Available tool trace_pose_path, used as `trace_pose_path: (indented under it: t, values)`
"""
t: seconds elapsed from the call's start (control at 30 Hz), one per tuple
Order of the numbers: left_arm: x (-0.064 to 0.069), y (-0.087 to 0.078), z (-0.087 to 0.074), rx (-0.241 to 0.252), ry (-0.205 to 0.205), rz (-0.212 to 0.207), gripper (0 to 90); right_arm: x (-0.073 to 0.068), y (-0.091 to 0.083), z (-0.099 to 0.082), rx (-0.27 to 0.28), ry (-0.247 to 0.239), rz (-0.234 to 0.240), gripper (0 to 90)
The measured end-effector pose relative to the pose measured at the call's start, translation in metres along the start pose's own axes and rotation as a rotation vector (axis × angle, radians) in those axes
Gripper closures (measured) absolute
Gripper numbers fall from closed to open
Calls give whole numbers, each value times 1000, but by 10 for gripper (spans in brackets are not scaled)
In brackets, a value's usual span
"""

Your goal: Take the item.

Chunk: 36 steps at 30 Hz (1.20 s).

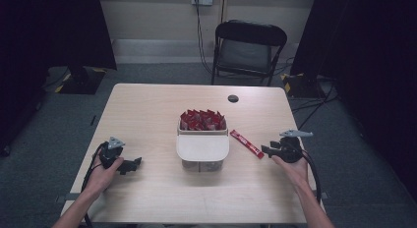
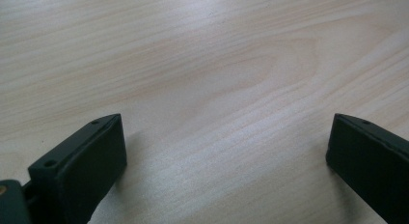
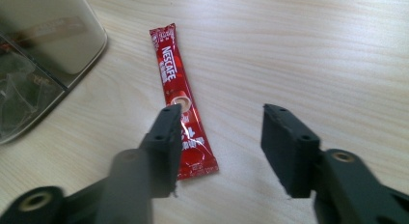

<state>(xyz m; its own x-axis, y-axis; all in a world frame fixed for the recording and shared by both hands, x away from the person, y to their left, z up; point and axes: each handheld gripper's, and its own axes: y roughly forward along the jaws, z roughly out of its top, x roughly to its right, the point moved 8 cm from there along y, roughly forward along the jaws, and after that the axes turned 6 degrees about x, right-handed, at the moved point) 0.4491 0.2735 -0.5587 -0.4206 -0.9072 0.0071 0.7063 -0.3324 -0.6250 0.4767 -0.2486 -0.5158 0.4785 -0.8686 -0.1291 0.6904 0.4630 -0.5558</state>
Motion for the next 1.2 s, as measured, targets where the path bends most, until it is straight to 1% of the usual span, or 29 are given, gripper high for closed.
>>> trace_pose_path:
  t: [0.03,0.07,0.13,0.2,0.27,0.37,0.47,0.5,0.53,0.57,0.6,0.63,0.67,0.8,0.83,0.9,0.93,1.03,1.1,1.2]
  values:
    - [0,0,0,0,-1,0,0,-1,-1,2,13,9,1,369]
    - [0,0,0,0,0,0,0,-1,-1,2,13,9,1,369]
    - [0,0,0,0,-1,0,0,-2,-3,5,24,4,-5,311]
    - [0,0,0,0,-1,1,0,-4,-6,9,42,12,-12,231]
    - [0,0,0,0,0,0,0,-4,-10,11,55,18,-17,202]
    - [0,0,0,0,0,0,0,-8,-13,11,49,25,-13,147]
    - [0,0,0,-2,0,-1,0,-20,-13,9,31,26,8,149]
    - [0,0,0,-1,0,0,0,-32,-12,9,18,3,41,150]
    - [0,0,0,0,0,0,0,-32,-12,9,18,3,41,150]
    - [0,0,0,0,0,0,0,-38,-12,9,13,-2,56,152]
    - [0,0,0,0,0,0,0,-43,-13,9,11,-7,60,151]
    - [0,0,0,-1,0,0,0,-53,-15,9,8,-26,70,153]
    - [0,0,0,0,0,0,0,-53,-15,9,8,-26,70,153]
    - [0,0,0,0,0,0,0,-66,-17,3,-13,-52,78,153]
    - [0,0,0,-1,0,0,0,-69,-17,0,-22,-65,76,153]
    - [0,0,0,-1,0,1,0,-76,-16,-10,-44,-72,83,153]
    - [0,0,0,-1,0,1,0,-81,-13,-19,-67,-83,88,158]
    - [0,0,0,-1,-1,1,0,-84,-11,-26,-94,-99,86,156]
    - [0,0,0,-1,-1,2,0,-86,-8,-31,-106,-107,82,172]
    - [0,0,0,-1,-1,1,0,-89,-4,-40,-140,-117,78,175]
